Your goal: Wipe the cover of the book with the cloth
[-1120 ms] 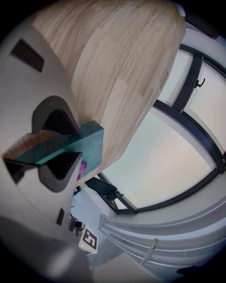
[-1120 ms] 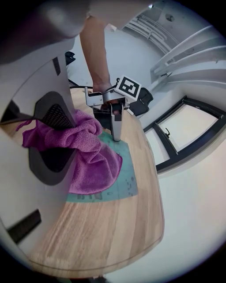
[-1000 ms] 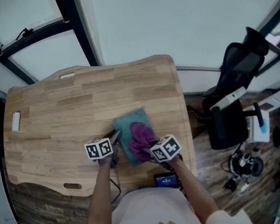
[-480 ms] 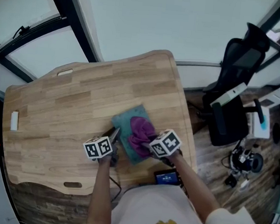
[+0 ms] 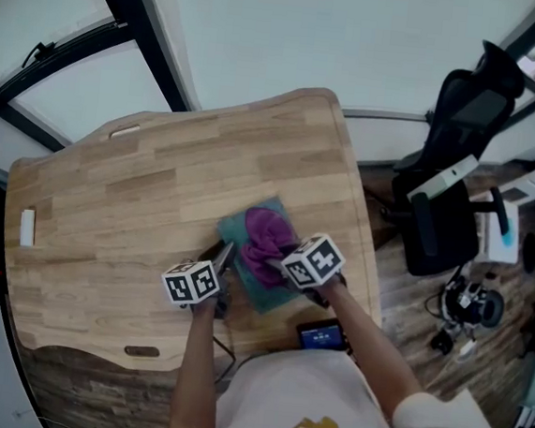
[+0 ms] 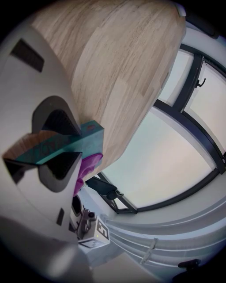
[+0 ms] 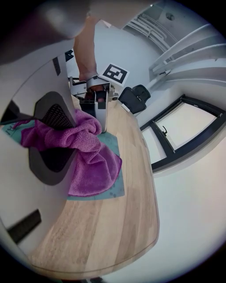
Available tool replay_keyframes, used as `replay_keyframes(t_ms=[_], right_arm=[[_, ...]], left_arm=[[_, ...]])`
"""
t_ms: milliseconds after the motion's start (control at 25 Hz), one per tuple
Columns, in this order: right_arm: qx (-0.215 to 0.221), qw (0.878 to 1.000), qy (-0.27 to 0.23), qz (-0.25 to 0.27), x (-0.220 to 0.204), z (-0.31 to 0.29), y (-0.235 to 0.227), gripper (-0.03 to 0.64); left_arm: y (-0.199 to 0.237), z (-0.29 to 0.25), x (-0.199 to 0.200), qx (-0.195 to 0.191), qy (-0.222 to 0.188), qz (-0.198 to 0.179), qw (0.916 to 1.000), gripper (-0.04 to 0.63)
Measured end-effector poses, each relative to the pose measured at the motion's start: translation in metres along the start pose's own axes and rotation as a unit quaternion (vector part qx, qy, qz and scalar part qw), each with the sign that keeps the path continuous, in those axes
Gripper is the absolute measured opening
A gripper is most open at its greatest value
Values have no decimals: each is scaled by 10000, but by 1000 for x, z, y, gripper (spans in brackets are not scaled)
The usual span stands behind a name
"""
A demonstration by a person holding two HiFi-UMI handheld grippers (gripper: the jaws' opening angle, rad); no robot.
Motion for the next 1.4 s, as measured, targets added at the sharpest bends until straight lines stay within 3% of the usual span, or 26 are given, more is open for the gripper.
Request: replay_keyframes(t_ms=[760, 1400], right_arm=[[-126, 9997, -198, 44, 39, -15, -13, 97], [-15, 9996, -271, -120, 28, -18, -1, 97]], left_arm=[[-1, 1, 0, -42, 32, 32, 10000, 122], [0, 1, -1, 27, 37, 31, 10000, 122]])
Point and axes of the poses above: the fingertips, and each gripper's own axes: z backward along the fingers, y to its left, x out of its top, the point moved 10 cm from there along z, backward along the fingers, and after that the axes turned 5 degrees about z, right-handed, at the moved point
